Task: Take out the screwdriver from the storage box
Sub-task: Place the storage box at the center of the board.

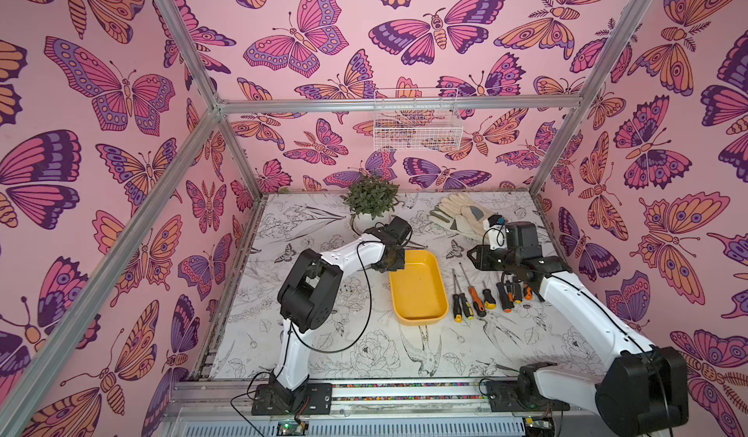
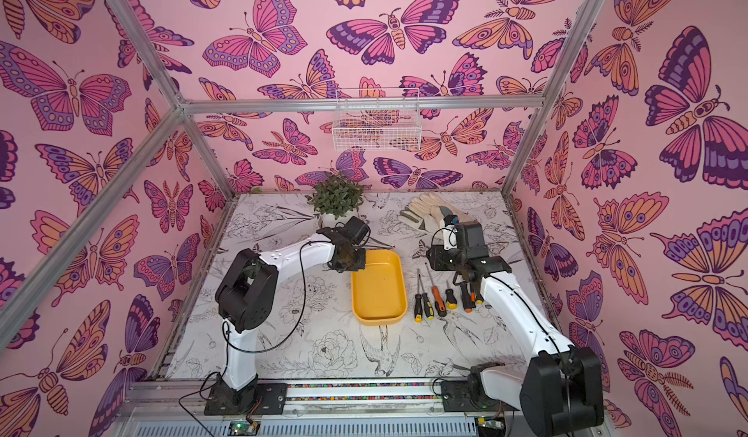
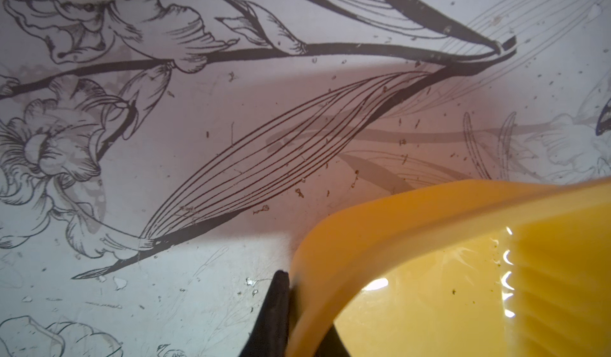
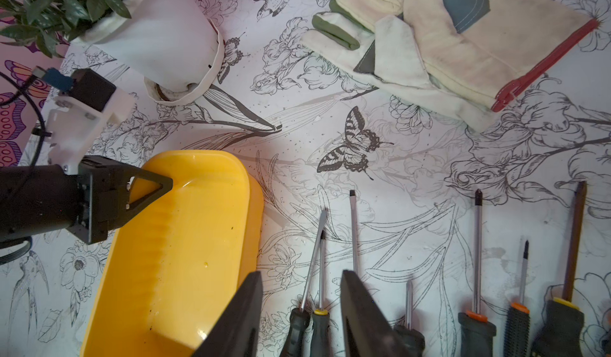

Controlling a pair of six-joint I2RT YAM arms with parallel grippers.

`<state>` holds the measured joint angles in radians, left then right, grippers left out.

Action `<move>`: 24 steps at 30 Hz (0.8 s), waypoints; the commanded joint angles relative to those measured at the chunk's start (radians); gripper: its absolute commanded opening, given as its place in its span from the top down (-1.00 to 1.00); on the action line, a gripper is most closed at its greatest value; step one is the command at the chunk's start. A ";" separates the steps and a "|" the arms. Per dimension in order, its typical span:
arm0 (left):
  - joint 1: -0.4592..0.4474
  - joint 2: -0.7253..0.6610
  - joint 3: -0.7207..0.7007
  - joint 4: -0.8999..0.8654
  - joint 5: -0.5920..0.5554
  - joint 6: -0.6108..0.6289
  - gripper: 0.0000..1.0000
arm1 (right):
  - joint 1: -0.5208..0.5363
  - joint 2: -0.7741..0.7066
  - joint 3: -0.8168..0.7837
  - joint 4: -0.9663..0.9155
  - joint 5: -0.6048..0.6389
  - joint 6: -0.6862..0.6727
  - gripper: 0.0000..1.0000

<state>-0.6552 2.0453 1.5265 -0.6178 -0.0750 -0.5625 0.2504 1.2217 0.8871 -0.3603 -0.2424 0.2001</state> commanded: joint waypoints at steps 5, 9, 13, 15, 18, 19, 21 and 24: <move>-0.005 0.007 0.009 -0.053 -0.007 -0.014 0.42 | 0.006 -0.028 -0.016 0.019 -0.015 -0.029 0.12; -0.006 -0.028 -0.009 -0.053 -0.016 -0.014 0.22 | 0.006 -0.024 -0.021 0.020 -0.002 -0.032 0.06; -0.006 -0.117 -0.056 -0.053 -0.058 0.008 -0.11 | 0.005 -0.020 -0.032 0.029 0.038 -0.041 -0.13; -0.006 -0.174 -0.086 -0.054 -0.081 0.021 -0.29 | 0.004 -0.015 -0.036 0.032 0.058 -0.047 -0.30; -0.008 -0.290 -0.140 -0.053 -0.114 0.043 -0.51 | 0.005 -0.017 -0.045 0.034 0.107 -0.053 -0.97; -0.009 -0.333 -0.164 -0.044 -0.139 0.051 -0.57 | 0.005 -0.025 -0.054 0.041 0.128 -0.054 -0.97; -0.010 -0.433 -0.213 -0.025 -0.198 0.069 -0.64 | 0.004 -0.041 -0.074 0.062 0.161 -0.056 -0.97; -0.010 -0.602 -0.328 0.057 -0.338 0.098 -0.93 | 0.003 -0.074 -0.105 0.094 0.236 -0.050 -0.97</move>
<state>-0.6628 1.5574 1.2846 -0.6106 -0.2504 -0.5045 0.2504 1.1893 0.8043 -0.3099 -0.1043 0.1562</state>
